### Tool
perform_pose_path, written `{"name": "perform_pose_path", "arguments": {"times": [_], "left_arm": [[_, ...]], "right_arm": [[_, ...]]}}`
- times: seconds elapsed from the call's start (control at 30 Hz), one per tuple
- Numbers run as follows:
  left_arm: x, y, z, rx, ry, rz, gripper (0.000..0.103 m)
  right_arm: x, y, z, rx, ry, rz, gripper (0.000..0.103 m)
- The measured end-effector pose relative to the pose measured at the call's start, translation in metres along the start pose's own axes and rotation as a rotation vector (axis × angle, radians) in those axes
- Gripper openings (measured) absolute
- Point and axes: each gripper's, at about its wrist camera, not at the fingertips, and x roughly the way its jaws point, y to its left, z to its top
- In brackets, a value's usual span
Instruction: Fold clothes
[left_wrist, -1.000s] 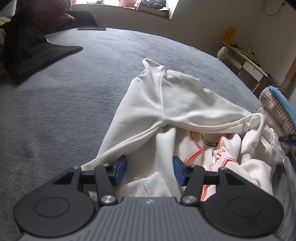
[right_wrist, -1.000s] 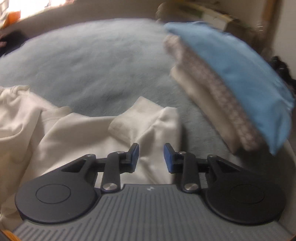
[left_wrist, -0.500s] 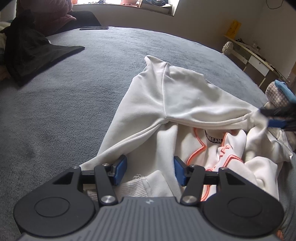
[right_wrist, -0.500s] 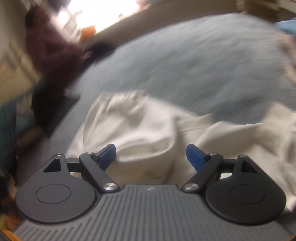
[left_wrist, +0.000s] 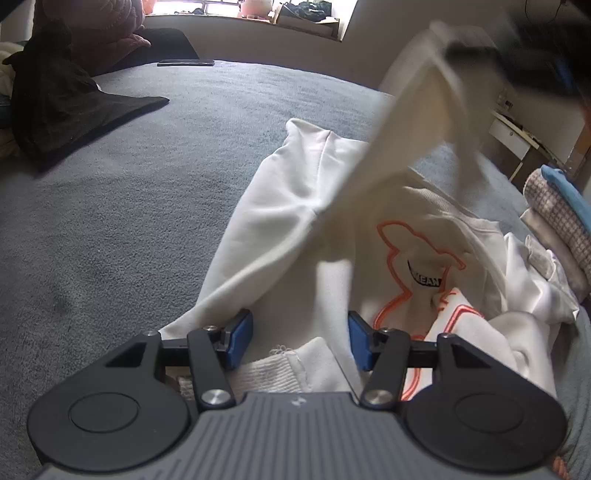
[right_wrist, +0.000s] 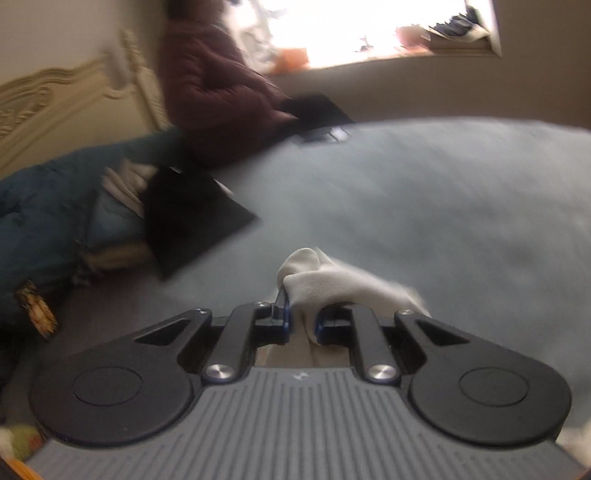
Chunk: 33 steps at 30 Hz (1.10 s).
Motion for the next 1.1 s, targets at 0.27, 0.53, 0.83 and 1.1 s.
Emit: {"name": "perform_pose_path", "arguments": {"times": [0.27,0.53,0.83,1.1], "left_arm": [[-0.013,0.015,0.001,-0.064,-0.031,-0.013,0.056],[-0.015,0.043,0.004,-0.168,-0.037,-0.005,0.056],[-0.011,0.043,0.006,-0.173,-0.042,0.002,0.057],[-0.015,0.046,0.007,-0.194,-0.034,0.011,0.057]], "right_arm": [[0.092,0.136,0.104,-0.173,-0.101,0.443,0.010],[0.198,0.204,0.107,-0.254,0.043,0.524,0.013],[0.298,0.150,0.052,-0.204,0.511,0.143,0.046],[0.176,0.016,0.061,0.140,0.291,0.096,0.064]]}}
